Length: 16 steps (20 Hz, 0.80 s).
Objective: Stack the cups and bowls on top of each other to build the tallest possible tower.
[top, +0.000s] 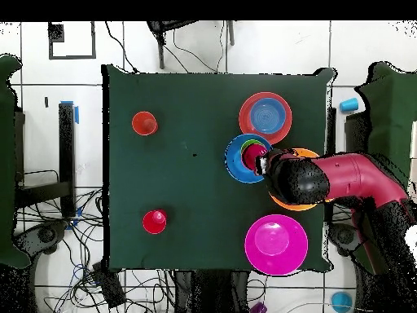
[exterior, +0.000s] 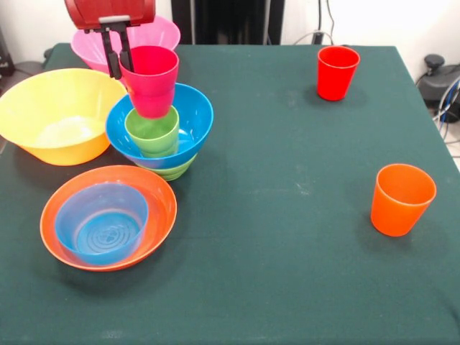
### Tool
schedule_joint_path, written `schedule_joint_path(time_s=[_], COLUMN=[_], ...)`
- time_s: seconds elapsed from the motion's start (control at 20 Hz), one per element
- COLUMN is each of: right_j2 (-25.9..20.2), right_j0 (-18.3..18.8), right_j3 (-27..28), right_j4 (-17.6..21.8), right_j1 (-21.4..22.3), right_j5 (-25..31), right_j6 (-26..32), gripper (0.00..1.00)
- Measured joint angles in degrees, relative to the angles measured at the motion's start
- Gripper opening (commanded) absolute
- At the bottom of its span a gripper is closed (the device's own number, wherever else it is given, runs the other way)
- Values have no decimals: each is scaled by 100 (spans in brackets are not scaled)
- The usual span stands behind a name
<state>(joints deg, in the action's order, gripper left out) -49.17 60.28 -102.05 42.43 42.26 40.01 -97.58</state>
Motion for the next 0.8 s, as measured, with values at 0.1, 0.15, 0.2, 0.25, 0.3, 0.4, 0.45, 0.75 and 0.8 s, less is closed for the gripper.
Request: schedule_joint_path(time_s=[0.1,0.15,0.2,0.25,0.3,0.4,0.45,0.75,0.8], right_j2=[12,18,29,36,38,37,37,37,37], right_j0=[-20,-30,-46,-61,-70,-84,-87,-93,-94], right_j3=[0,0,-1,0,-1,0,0,0,0], right_j4=[20,38,75,115,145,202,224,293,296], right_j1=[-2,-4,-2,-3,-4,-3,-4,-3,-3], right_j5=[-43,-57,-77,-96,-109,-148,-169,-255,-255], right_j6=[0,0,0,0,0,0,0,0,0], gripper=[0,0,0,0,0,0,0,0,0])
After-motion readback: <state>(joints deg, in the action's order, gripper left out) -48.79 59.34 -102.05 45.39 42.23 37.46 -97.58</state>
